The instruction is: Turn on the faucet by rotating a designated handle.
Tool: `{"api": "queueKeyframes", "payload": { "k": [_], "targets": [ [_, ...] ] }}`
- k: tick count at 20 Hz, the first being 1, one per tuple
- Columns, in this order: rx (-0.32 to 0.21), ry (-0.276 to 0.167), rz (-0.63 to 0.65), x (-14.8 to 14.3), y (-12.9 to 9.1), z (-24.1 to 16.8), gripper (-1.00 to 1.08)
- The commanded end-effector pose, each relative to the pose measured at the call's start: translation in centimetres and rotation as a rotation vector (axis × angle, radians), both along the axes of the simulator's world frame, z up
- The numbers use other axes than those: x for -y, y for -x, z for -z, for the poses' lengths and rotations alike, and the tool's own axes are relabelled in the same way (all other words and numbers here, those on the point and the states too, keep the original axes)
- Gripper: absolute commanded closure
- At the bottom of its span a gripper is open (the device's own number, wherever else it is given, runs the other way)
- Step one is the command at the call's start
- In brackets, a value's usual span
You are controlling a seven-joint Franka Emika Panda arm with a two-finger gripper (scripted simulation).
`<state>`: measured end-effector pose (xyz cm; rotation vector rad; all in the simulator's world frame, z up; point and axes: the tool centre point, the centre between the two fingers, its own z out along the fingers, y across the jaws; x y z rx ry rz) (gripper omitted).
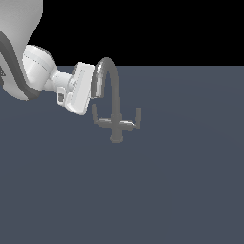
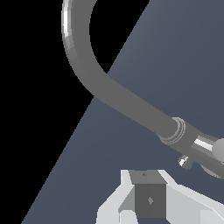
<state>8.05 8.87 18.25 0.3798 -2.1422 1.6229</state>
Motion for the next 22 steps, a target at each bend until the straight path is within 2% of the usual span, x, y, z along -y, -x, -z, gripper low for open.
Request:
{"api": "queueKeyframes", "payload": {
  "k": [1,6,11,16,22],
  "targets": [
    [-0.065,0.007,-0.019,-0.2,-0.1,1.2,1.08],
    [-0.166,0.018,-0.044,-0.4,-0.1,3.2,1.08],
    [-0.232,0.026,-0.058,-0.5,0.0,4.5,1.08],
    [-0.263,0.029,-0.065,-0.5,0.0,5.1,1.08],
    [-0.266,0.03,-0.065,-0.5,0.0,5.2,1.08]
  ]
}}
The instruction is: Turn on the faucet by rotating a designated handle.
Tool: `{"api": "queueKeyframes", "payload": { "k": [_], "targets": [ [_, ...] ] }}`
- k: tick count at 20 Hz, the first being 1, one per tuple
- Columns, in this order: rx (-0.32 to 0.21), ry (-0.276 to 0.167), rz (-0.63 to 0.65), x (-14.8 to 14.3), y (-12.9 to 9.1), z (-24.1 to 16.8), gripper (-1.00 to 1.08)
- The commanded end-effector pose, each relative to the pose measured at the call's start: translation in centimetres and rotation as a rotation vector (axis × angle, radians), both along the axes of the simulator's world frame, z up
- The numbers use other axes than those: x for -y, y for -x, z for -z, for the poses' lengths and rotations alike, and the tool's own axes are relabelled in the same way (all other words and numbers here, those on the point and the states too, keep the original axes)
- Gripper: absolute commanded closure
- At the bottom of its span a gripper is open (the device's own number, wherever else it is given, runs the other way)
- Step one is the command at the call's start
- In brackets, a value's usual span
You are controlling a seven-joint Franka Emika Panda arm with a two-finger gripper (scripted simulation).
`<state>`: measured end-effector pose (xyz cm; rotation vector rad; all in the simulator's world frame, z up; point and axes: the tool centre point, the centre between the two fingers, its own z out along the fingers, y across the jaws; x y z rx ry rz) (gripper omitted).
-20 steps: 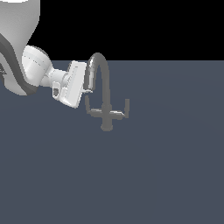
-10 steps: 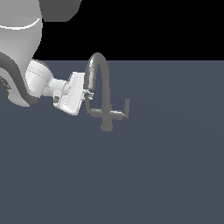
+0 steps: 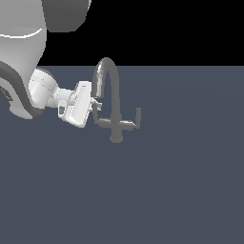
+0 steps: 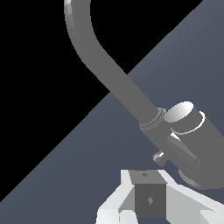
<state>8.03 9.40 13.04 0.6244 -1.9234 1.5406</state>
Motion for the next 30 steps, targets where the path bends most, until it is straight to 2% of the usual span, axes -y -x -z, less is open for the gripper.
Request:
{"api": "queueKeyframes", "payload": {
  "k": [1,22,24,30],
  "targets": [
    [0.0,0.0,0.0,0.0,0.2,0.0,1.08],
    [0.0,0.0,0.0,-0.9,4.2,-1.6,1.08],
    [-0.002,-0.002,-0.003,-0.8,3.9,-1.1,1.08],
    [-0.001,-0.002,-0.002,-1.2,5.6,-0.6,1.08]
  ]
}}
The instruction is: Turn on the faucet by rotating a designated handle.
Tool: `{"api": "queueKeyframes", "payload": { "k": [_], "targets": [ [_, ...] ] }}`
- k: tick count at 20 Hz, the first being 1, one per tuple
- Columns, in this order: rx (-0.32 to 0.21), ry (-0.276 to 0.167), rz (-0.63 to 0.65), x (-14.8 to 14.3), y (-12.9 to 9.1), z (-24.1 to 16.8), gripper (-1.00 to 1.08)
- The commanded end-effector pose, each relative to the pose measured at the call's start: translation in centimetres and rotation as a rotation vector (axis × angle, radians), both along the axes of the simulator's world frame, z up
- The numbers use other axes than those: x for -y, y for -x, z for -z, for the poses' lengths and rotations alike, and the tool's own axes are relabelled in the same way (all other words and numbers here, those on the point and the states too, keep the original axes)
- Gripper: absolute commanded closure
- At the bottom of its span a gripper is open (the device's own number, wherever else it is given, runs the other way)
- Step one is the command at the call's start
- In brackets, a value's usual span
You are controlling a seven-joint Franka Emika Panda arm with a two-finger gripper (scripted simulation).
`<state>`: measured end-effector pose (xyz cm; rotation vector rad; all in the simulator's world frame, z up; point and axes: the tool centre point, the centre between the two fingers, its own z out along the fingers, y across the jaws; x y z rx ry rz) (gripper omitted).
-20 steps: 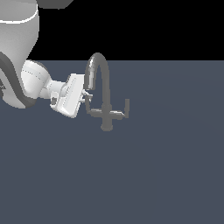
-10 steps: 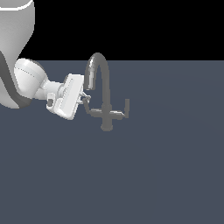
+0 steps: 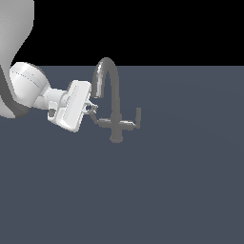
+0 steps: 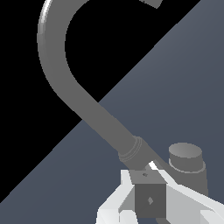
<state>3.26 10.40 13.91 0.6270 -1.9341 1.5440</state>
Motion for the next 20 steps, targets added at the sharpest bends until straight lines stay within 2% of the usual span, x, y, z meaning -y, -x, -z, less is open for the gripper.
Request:
{"api": "queueKeyframes", "payload": {
  "k": [1,11,12,13,20],
  "targets": [
    [-0.01,0.004,0.003,-0.3,1.1,0.4,1.08],
    [-0.009,0.005,0.005,-1.0,4.1,1.3,1.08],
    [-0.009,0.005,0.005,-1.0,4.1,1.3,1.08],
    [0.017,0.001,0.007,-0.6,3.0,0.4,1.08],
    [-0.004,0.005,0.006,-1.3,5.3,5.1,1.08]
  ]
}}
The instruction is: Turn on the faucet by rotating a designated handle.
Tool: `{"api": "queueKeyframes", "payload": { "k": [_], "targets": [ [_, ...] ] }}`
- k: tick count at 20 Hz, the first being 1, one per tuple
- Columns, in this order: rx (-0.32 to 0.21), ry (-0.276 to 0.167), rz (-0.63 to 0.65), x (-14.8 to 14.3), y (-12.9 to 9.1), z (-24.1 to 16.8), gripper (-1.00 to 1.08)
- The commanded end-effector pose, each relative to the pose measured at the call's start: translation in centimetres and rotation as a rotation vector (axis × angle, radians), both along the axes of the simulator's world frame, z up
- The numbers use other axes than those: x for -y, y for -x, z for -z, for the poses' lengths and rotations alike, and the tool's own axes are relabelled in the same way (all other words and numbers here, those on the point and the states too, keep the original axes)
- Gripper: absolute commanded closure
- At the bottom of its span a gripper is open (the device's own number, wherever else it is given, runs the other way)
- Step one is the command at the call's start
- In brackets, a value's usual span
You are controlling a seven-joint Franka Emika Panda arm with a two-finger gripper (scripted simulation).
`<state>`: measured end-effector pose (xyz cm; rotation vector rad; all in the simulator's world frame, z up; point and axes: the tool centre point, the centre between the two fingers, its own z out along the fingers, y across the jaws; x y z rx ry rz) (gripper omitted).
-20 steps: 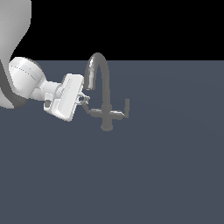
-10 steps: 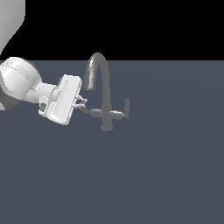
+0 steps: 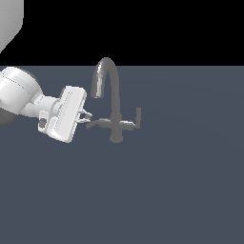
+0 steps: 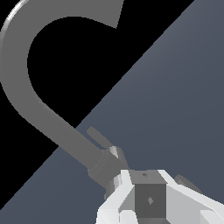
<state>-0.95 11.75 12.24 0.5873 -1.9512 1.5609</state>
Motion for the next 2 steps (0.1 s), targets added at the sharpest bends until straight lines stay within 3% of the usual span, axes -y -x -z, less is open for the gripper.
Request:
{"api": "queueKeyframes", "payload": {
  "k": [1,2],
  "targets": [
    [-0.039,-0.003,-0.009,0.02,1.46,4.14,1.08],
    [-0.039,-0.003,-0.009,0.02,1.46,4.14,1.08]
  ]
}}
